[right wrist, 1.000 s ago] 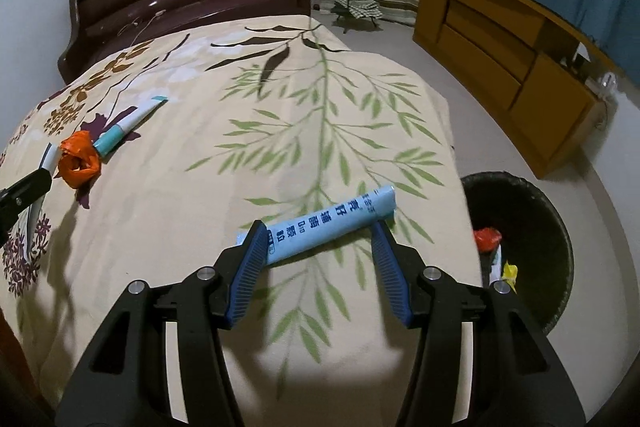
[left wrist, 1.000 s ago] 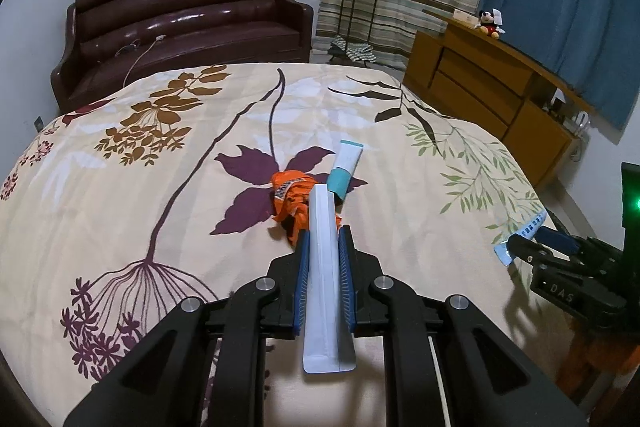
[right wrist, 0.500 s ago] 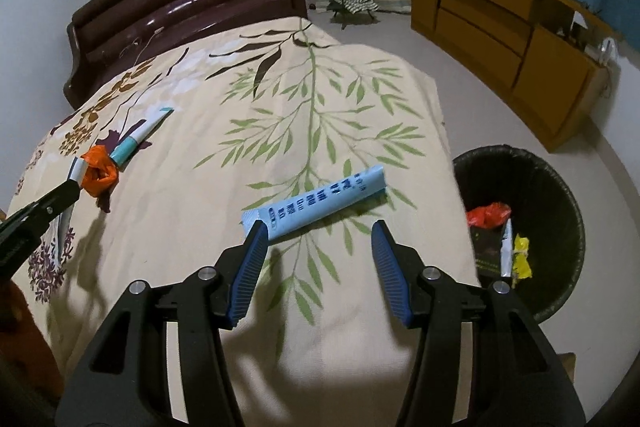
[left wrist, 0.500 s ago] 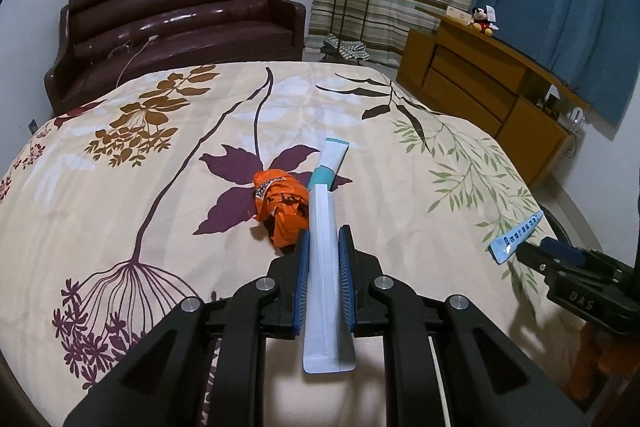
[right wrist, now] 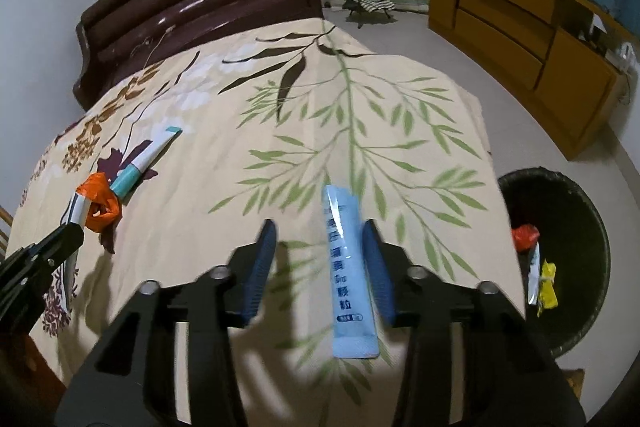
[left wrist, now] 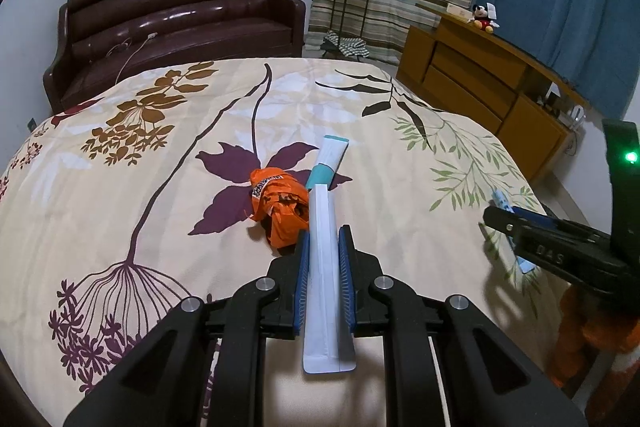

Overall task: Collect trash
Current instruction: 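Grasp the blue-printed white sachet with the right tool while the left tool holds the white tube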

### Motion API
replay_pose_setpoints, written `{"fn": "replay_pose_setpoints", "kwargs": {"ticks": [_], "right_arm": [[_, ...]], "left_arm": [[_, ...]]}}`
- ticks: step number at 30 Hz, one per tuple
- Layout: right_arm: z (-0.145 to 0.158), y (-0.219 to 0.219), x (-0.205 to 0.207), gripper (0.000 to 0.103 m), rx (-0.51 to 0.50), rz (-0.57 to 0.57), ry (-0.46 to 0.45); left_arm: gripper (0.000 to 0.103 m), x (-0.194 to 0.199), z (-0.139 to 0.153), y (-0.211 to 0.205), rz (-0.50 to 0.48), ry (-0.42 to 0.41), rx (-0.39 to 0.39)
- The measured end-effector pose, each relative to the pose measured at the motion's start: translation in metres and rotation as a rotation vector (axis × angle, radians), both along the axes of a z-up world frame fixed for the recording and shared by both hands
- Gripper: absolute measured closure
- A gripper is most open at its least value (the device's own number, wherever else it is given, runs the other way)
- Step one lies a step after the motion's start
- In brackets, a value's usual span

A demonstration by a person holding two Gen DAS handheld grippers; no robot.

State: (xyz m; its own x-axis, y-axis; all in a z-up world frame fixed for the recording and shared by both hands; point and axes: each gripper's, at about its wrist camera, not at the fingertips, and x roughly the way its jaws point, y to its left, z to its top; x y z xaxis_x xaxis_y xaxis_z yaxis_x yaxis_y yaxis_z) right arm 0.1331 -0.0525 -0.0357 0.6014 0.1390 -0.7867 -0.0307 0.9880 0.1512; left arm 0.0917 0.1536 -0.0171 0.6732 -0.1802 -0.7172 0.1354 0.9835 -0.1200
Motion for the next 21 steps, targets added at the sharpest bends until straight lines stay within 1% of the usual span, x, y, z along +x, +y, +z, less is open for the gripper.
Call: {"fn": "replay_pose_setpoints", "kwargs": {"ticks": [6,9,13,15,21], "right_arm": [[-0.002,0.002,-0.001,0.066,-0.048,0.023,-0.002],[-0.002,0.002,-0.005,0.072,-0.085,0.037,-0.007],[-0.003,0.003,-0.01,0.083,-0.134,0.043,-0.021],[-0.004,0.002,-0.011,0.087,-0.141,0.048,-0.026],[0.0,-0.005,-0.019,0.088,-0.119,0.052,-0.042]], "left_arm": [[0.087,0.002,-0.003,-0.001,-0.002,0.005,-0.001],[0.087,0.002,-0.005,-0.002,0.0,0.008,-0.003],[0.087,0.002,-0.006,-0.003,0.002,0.01,-0.002],[0.087,0.002,-0.006,-0.003,0.003,0.009,-0.001],[0.087,0.0,-0.005,-0.005,0.004,0.001,0.001]]}}
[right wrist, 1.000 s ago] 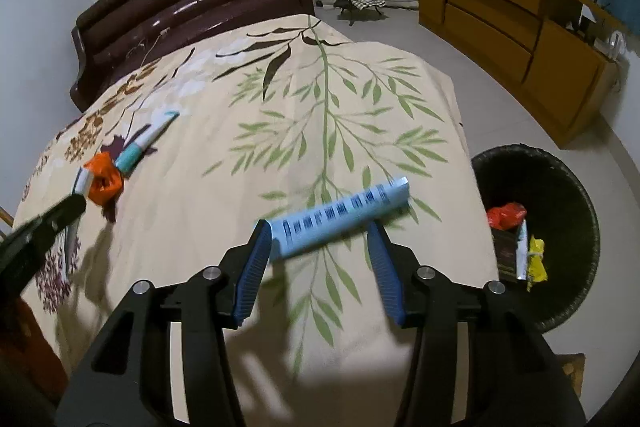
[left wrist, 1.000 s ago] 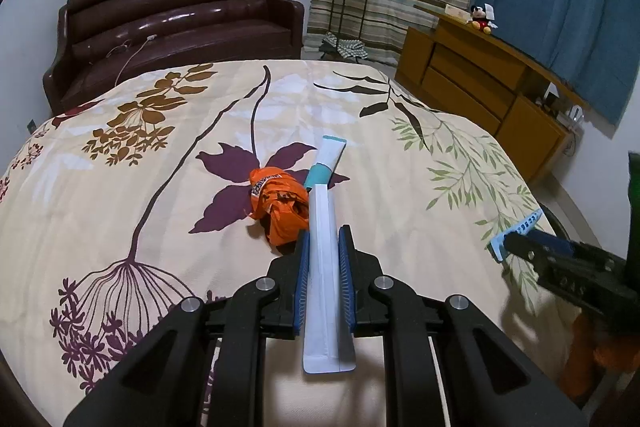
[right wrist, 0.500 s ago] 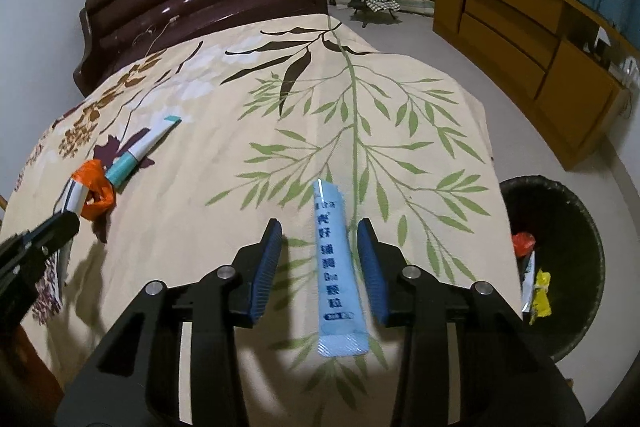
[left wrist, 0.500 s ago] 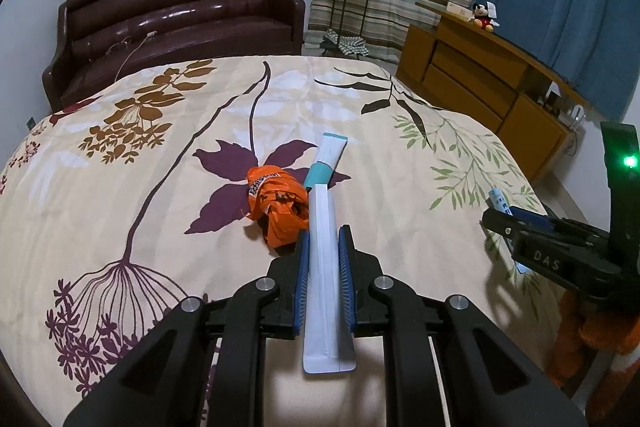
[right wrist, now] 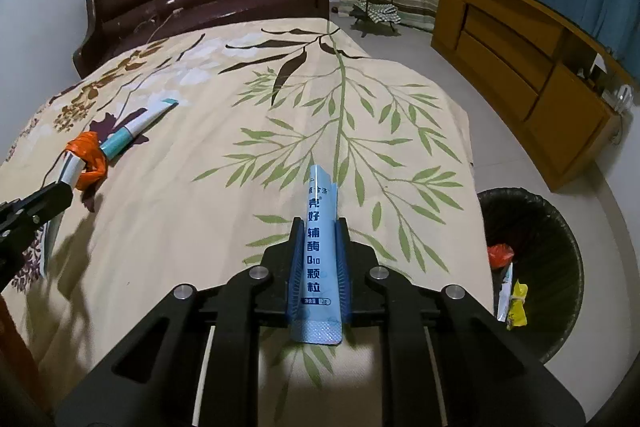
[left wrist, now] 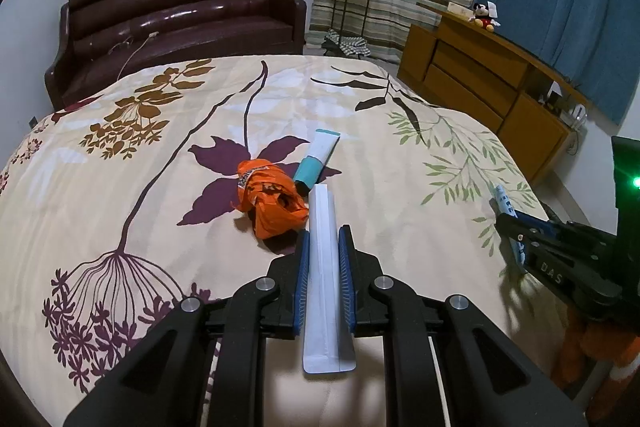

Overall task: Collect trash
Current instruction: 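Carry both items over the black bin and open both tools to drop them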

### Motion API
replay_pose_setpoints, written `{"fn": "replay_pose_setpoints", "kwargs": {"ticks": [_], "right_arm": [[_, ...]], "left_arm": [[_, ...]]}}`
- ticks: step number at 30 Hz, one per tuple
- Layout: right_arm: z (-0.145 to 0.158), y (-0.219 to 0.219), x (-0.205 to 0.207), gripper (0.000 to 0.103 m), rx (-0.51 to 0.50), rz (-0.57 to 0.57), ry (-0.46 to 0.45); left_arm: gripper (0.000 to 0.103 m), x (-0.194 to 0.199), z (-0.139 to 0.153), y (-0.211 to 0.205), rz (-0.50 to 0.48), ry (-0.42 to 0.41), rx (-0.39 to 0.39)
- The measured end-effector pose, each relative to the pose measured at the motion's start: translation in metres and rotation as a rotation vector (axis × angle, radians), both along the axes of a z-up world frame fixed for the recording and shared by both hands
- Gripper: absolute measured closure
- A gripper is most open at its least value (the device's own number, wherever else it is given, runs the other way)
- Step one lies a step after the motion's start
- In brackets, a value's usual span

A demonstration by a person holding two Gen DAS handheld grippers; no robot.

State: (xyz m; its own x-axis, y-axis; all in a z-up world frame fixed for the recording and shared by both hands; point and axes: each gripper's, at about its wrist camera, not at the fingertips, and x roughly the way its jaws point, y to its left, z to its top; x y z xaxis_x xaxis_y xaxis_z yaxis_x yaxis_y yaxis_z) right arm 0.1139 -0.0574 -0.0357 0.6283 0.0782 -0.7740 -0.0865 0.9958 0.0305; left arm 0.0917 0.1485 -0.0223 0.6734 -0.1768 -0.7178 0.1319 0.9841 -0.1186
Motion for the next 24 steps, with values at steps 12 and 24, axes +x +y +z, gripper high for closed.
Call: {"fn": "replay_pose_setpoints", "kwargs": {"ticks": [12,24], "right_arm": [[0.024,-0.042,-0.029,0.088,0.039,-0.041,-0.088],[0.032,-0.105,-0.047,0.088,0.013,-0.142,-0.152]], "left_arm": [[0.087,-0.011,0.015,-0.044,-0.042,-0.053,0.011],[0.087,-0.015,0.024,-0.121,-0.127,-0.101,0.039]]}}
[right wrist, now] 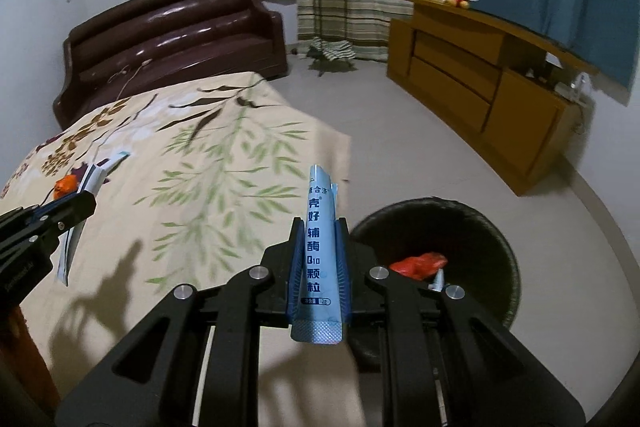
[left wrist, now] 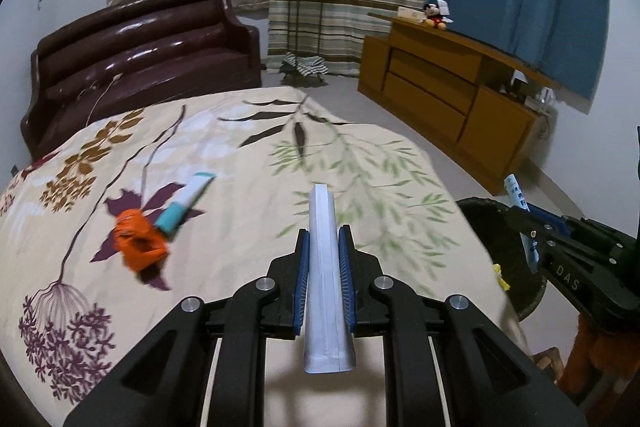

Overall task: Collect trash
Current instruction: 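Carry both items over the black bin and open both tools to drop them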

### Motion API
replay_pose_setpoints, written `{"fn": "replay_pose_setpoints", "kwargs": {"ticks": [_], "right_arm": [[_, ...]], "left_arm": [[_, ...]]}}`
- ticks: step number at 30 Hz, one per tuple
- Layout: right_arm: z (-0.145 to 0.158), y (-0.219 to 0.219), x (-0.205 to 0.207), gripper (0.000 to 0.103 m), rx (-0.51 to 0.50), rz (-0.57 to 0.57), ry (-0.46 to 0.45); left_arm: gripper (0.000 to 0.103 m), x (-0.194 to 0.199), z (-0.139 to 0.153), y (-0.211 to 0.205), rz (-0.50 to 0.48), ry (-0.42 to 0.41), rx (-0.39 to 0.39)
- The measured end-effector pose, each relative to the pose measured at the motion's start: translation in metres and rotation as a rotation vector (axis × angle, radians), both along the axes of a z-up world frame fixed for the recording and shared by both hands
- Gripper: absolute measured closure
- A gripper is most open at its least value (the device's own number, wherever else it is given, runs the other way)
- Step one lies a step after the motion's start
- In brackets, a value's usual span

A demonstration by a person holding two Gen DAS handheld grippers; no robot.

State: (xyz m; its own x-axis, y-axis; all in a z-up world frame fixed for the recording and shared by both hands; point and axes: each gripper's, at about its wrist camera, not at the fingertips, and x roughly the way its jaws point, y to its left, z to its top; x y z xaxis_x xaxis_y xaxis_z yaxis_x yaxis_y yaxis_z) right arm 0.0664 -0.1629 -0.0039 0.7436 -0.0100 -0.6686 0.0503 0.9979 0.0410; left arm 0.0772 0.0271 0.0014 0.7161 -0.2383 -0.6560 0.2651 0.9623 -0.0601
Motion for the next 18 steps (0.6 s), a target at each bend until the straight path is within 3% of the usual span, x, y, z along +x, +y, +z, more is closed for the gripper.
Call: {"fn": "replay_pose_setpoints", "kwargs": {"ticks": [18], "right_arm": [[-0.017,-0.108,-0.022,0.088,-0.014,-0.222,-0.01]], "left_arm": [[0.087,0.006,-0.008,-0.122,-0.158,-0.048,0.051]]}}
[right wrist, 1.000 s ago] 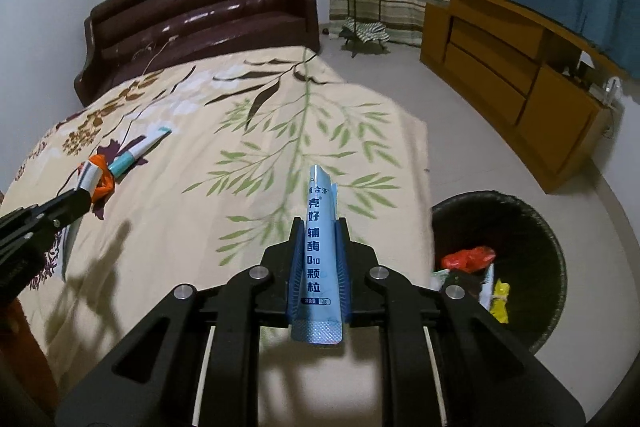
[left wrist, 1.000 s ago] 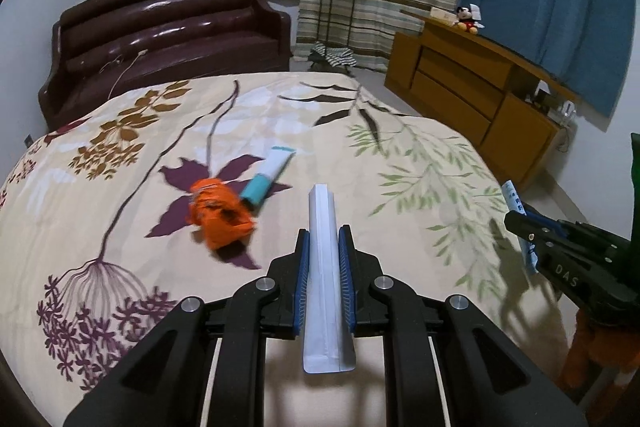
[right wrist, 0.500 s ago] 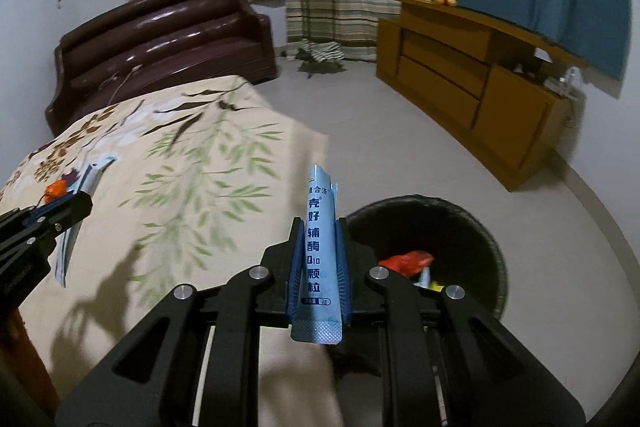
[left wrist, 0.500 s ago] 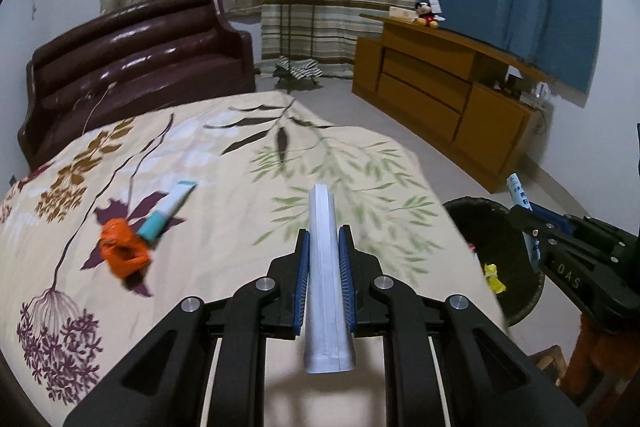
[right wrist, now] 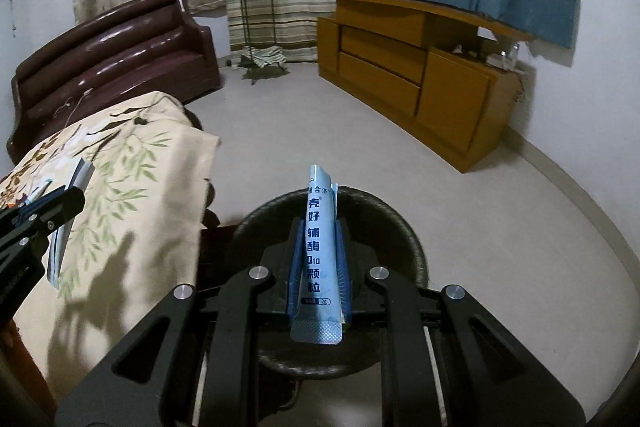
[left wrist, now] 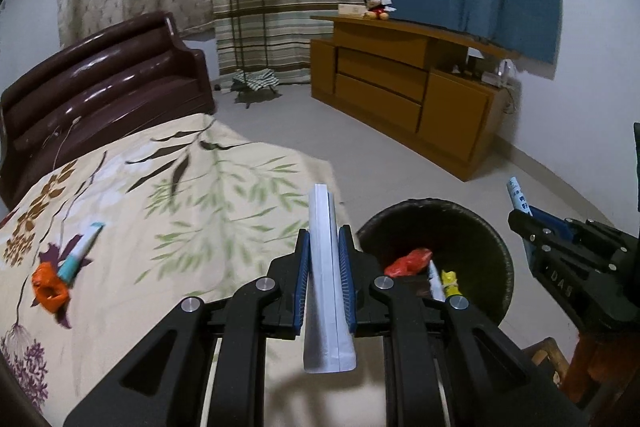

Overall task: Collect trash
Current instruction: 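Carry both items over the black bin and open both tools to drop them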

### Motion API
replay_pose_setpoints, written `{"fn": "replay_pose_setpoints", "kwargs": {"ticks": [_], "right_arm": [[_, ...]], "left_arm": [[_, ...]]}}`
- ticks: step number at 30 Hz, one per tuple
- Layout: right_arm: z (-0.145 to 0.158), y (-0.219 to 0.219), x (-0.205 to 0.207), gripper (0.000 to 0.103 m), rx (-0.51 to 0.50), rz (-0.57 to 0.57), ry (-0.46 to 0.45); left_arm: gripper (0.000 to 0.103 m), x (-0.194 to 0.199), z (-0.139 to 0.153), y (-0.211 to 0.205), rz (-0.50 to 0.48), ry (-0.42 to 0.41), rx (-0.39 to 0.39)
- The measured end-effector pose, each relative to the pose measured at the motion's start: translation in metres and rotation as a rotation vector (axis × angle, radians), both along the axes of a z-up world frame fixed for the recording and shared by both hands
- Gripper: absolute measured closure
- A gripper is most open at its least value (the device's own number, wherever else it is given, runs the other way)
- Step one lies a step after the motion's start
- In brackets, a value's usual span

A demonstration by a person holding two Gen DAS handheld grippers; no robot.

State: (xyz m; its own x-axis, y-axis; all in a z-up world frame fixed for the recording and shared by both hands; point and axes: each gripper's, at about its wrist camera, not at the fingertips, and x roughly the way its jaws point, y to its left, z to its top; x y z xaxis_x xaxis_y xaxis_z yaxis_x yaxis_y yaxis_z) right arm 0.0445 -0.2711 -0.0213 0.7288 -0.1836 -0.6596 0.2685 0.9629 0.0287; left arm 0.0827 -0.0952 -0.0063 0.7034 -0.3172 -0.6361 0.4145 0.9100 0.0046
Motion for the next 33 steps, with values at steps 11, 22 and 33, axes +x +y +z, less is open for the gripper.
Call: {"fn": "replay_pose_setpoints", "kwargs": {"ticks": [11,22,33], "right_arm": [[-0.011,-0.023,0.004,0.087,0.013,-0.034,0.001],[-0.019,-0.036,0.015,0.087,0.029,-0.051,0.005],[-0.024,-0.044,0.019,0.071,0.05,-0.071,0.01]], "left_arm": [[0.087,0.016,-0.011,-0.051,-0.047,0.006,0.031],[0.086,0.029,-0.022,-0.079,-0.064,0.035,0.077],[0.054,0.032,-0.023,-0.084,-0.045,0.054,0.079]]}}
